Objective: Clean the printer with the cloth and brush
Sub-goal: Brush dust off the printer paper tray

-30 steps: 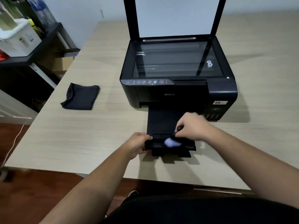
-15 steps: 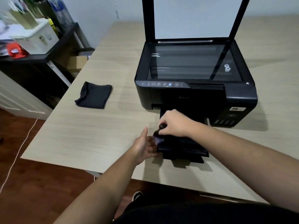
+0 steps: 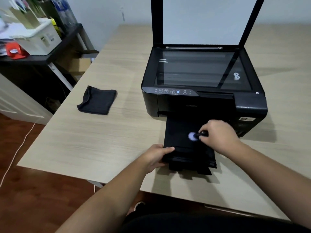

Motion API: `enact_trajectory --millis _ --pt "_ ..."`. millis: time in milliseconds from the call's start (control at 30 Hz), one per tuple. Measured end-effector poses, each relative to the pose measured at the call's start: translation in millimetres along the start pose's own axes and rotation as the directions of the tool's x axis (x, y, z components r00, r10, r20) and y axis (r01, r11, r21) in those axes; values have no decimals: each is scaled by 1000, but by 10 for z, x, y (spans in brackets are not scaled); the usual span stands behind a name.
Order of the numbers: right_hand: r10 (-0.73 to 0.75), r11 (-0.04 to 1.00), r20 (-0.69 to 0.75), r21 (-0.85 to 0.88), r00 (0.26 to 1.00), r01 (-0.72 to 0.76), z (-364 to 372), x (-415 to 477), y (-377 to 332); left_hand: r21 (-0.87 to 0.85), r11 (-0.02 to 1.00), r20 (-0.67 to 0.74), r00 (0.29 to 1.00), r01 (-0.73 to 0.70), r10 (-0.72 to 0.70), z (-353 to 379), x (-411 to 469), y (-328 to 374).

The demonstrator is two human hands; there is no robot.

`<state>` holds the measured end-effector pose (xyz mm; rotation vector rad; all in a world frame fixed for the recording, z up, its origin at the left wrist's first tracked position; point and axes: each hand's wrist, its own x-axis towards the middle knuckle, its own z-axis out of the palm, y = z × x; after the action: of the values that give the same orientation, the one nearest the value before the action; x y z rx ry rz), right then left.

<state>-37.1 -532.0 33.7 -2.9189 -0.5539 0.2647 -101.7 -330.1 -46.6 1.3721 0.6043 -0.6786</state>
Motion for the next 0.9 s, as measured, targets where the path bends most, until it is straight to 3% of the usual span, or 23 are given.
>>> enact_trajectory --millis 67,133,200,267,400,567,667,800,867,900 --pt "-102 992 208 91 973 84 59 -176 -64 16 1000 -51 999 9 -8 76 26 -7" --pt "-83 994 275 96 958 59 51 -279 2 18 1000 -99 995 11 -9 120 44 -14" --pt "34 999 158 -44 987 -27 -68 -279 169 19 1000 -135 991 -2 5 147 54 -16" --pt "55 988 83 -147 995 -43 -77 -320 239 12 1000 -160 987 -14 16 162 55 -20" --pt "-226 974 -22 -26 974 225 228 -466 -218 -9 999 -172 985 -36 34 177 66 -33" --pt "-329 940 -63 -116 942 320 401 -285 -321 9 997 -160 984 -82 83 184 63 -32" --pt "-235 955 48 -174 971 239 240 -375 -45 32 998 -158 986 -57 62 174 79 -41" --pt "97 988 -9 -120 995 -97 -58 -336 368 24 999 -150 988 -45 48 178 59 -14" --pt "63 996 -131 -49 989 -69 -76 -332 327 28 999 -144 988 -47 50 184 44 7" --pt "3 1000 -118 -15 993 -5 -48 -362 242 31 998 -144 988 -48 52 188 35 14"
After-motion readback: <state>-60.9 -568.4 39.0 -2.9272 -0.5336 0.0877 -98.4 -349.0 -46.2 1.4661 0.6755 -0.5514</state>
